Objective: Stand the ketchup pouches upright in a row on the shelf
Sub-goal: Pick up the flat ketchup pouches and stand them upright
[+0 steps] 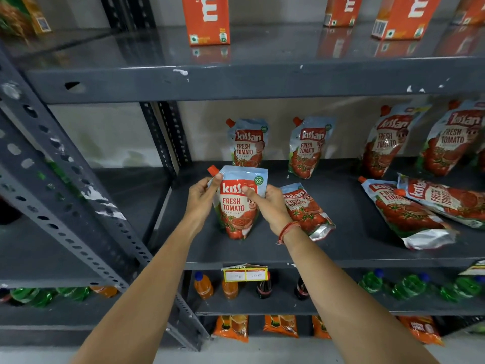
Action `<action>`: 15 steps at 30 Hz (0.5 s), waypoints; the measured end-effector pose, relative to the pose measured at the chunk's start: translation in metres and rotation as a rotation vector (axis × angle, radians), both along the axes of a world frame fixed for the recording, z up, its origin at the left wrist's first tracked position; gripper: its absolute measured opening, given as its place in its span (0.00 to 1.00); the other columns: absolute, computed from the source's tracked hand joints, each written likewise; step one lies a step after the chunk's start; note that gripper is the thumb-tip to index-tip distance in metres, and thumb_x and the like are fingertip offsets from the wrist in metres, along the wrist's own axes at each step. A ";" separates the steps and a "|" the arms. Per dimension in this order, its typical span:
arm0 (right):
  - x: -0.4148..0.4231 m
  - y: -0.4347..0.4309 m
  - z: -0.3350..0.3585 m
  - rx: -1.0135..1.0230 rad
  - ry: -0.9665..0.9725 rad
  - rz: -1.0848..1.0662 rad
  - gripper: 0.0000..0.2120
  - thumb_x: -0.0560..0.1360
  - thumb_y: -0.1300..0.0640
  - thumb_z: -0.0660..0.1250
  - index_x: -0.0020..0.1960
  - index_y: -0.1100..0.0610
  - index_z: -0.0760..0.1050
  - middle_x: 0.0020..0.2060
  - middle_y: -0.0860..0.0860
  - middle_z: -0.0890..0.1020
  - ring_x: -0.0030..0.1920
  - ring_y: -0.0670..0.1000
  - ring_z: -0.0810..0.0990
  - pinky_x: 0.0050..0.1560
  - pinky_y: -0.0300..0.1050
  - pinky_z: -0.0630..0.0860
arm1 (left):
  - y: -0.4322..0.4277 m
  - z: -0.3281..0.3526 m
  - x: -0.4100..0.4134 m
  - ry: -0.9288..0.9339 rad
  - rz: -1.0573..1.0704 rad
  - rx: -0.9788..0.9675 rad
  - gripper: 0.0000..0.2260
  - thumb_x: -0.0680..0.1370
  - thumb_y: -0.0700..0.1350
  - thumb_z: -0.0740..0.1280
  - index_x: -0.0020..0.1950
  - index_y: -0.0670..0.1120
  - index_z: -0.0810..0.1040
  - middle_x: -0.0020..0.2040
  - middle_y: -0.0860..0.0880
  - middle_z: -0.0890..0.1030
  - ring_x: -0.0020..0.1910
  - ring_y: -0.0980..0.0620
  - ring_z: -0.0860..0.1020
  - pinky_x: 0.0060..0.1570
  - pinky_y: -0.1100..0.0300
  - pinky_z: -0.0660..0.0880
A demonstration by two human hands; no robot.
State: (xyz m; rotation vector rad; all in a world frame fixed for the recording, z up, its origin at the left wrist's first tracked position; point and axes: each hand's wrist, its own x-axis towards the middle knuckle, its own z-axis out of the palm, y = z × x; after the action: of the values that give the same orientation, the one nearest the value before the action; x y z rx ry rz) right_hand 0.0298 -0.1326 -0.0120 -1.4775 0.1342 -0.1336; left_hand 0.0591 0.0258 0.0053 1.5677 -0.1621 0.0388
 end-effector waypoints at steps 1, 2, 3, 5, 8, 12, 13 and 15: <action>0.001 -0.001 0.002 -0.025 0.003 0.006 0.07 0.71 0.55 0.72 0.48 0.55 0.78 0.48 0.53 0.84 0.47 0.46 0.84 0.43 0.37 0.81 | -0.002 0.002 -0.001 0.018 0.016 0.001 0.12 0.76 0.51 0.65 0.40 0.45 0.80 0.33 0.56 0.84 0.36 0.64 0.82 0.34 0.74 0.74; 0.000 -0.002 0.005 -0.044 0.004 0.024 0.08 0.71 0.55 0.72 0.49 0.56 0.78 0.48 0.53 0.84 0.49 0.48 0.84 0.47 0.40 0.81 | -0.004 0.005 -0.003 0.032 0.031 -0.013 0.11 0.76 0.51 0.65 0.40 0.45 0.80 0.33 0.56 0.85 0.36 0.64 0.82 0.34 0.74 0.74; -0.001 -0.006 0.007 -0.042 -0.003 0.048 0.09 0.71 0.55 0.72 0.51 0.55 0.78 0.49 0.52 0.84 0.50 0.48 0.84 0.49 0.42 0.81 | -0.007 0.006 -0.006 0.035 0.059 -0.045 0.11 0.76 0.52 0.65 0.42 0.45 0.80 0.36 0.56 0.85 0.38 0.64 0.82 0.35 0.74 0.74; -0.006 -0.021 0.008 0.015 -0.049 0.058 0.11 0.72 0.56 0.72 0.53 0.52 0.77 0.47 0.48 0.84 0.50 0.43 0.83 0.49 0.36 0.79 | -0.017 0.006 -0.020 -0.004 0.229 -0.141 0.11 0.76 0.53 0.64 0.52 0.47 0.78 0.47 0.56 0.82 0.46 0.66 0.80 0.41 0.75 0.74; -0.015 -0.060 0.007 -0.048 -0.066 -0.195 0.13 0.71 0.50 0.72 0.52 0.55 0.79 0.44 0.48 0.85 0.47 0.43 0.83 0.46 0.32 0.78 | -0.040 -0.009 -0.065 -0.271 0.583 -0.117 0.14 0.77 0.55 0.61 0.58 0.49 0.73 0.53 0.54 0.76 0.51 0.67 0.76 0.47 0.76 0.71; -0.014 -0.128 -0.011 -0.595 0.262 -0.386 0.18 0.72 0.50 0.70 0.54 0.64 0.78 0.52 0.60 0.83 0.54 0.59 0.81 0.55 0.48 0.77 | -0.094 -0.039 -0.088 -0.351 0.030 0.323 0.04 0.76 0.46 0.64 0.48 0.50 0.77 0.45 0.53 0.80 0.44 0.65 0.76 0.43 0.75 0.71; -0.013 -0.139 -0.017 -0.633 0.369 -0.348 0.20 0.72 0.50 0.70 0.55 0.65 0.78 0.54 0.61 0.82 0.55 0.60 0.80 0.54 0.48 0.75 | -0.109 -0.046 -0.083 -0.265 -0.050 0.378 0.06 0.76 0.44 0.65 0.51 0.46 0.79 0.48 0.48 0.81 0.46 0.63 0.77 0.47 0.72 0.73; -0.014 -0.151 -0.023 -0.518 0.498 -0.243 0.23 0.71 0.49 0.71 0.57 0.67 0.76 0.55 0.62 0.82 0.55 0.60 0.80 0.53 0.48 0.76 | -0.137 -0.050 -0.067 0.034 -0.006 0.342 0.13 0.78 0.44 0.63 0.60 0.40 0.76 0.58 0.40 0.78 0.57 0.49 0.77 0.59 0.57 0.72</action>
State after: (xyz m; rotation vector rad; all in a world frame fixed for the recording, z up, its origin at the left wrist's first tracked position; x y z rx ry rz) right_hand 0.0154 -0.2840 -0.0354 -1.9855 0.7281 0.0099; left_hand -0.0077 -0.1114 -0.0452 1.9078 -0.1521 -0.0221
